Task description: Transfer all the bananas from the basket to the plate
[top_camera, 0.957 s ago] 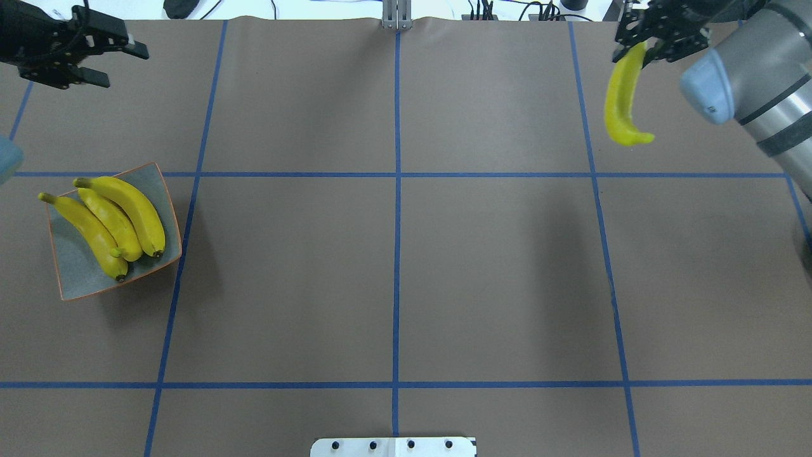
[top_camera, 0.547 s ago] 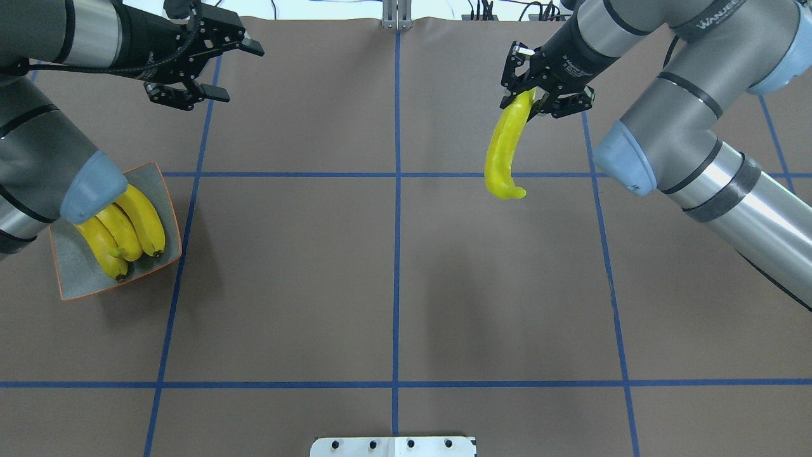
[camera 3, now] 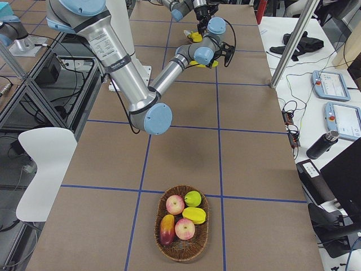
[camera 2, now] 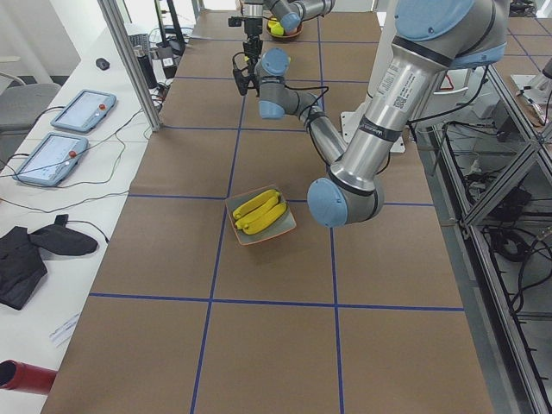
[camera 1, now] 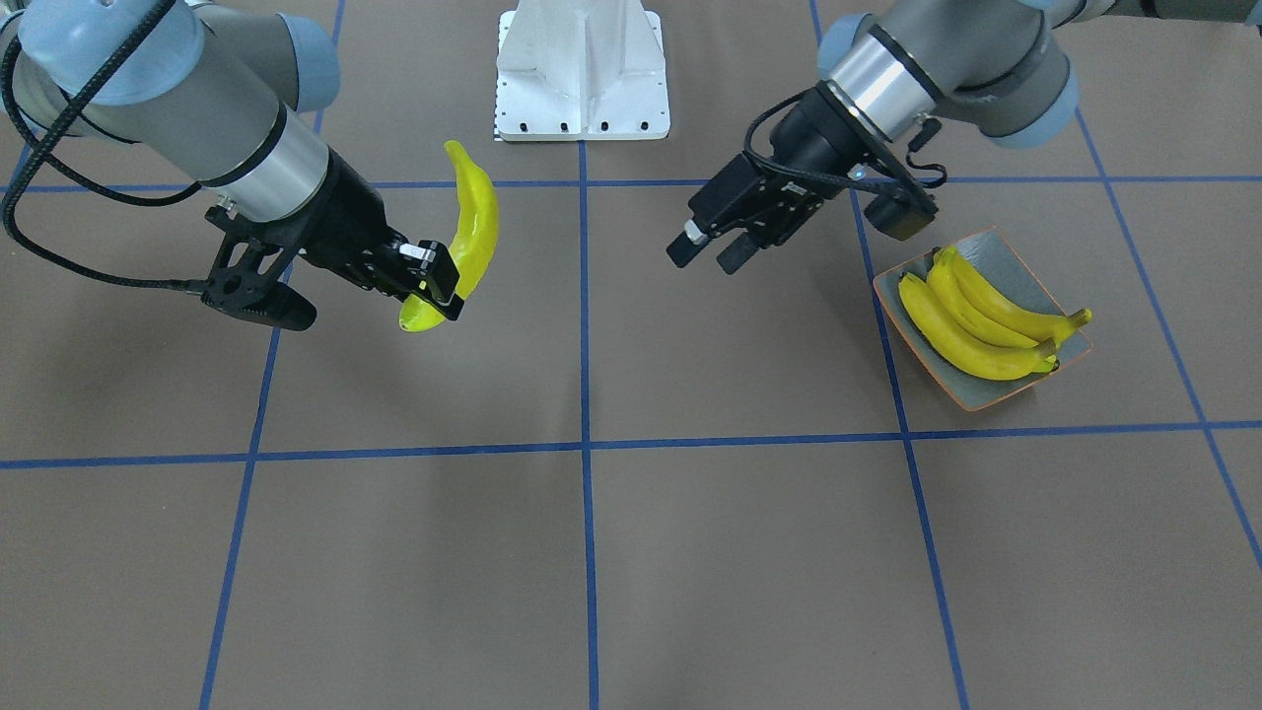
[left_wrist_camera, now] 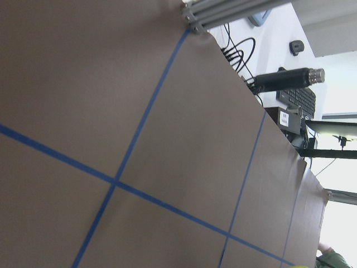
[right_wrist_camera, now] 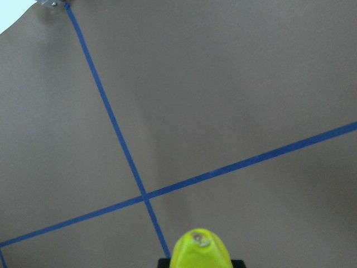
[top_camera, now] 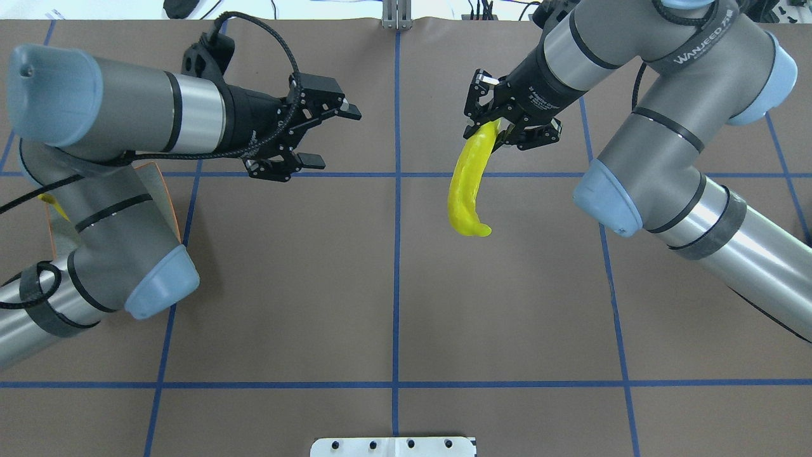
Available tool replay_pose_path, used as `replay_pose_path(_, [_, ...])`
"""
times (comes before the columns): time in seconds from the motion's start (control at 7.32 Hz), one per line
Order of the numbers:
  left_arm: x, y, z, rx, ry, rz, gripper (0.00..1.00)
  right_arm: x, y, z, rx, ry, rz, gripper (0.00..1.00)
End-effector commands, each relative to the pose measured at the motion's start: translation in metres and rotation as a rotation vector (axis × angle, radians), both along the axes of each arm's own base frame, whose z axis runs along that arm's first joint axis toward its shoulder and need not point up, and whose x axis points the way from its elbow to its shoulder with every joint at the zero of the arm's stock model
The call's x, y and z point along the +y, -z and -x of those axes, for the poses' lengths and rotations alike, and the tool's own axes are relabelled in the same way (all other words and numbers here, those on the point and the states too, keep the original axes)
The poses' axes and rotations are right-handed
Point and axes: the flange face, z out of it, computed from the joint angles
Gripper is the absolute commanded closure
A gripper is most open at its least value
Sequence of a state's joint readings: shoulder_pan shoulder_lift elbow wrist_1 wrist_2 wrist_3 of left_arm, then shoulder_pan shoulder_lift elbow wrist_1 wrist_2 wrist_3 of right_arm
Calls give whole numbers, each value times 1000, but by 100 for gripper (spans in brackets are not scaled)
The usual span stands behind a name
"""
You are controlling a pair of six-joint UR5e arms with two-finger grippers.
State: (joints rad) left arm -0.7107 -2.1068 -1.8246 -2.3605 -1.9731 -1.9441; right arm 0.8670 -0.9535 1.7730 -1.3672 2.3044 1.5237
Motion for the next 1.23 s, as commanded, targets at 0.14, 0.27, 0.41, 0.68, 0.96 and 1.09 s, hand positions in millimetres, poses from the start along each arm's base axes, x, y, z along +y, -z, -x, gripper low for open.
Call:
replay_pose_path(0.14, [32,19,-41,27,-66,-1,1,7,9,-2,-15,6,-18,100])
replay_pose_path(0.27, [40,25,-49,36,-63,-5,1,12,11,-1,-20,12,-23,100])
replay_pose_path(0.41, [46,35,-56,49,-68,-13,1,14,11,1,-21,18,-23,100])
replay_pose_path(0.68, [55,43,-74,53,-94,-18,1,19,16,2,-31,28,-30,100])
replay_pose_path(0.96, [65,53,-95,60,-79,-19,1,25,19,4,-37,37,-37,100])
replay_pose_path(1.09, [65,56,-100,60,-82,-19,1,27,19,6,-38,41,-35,100])
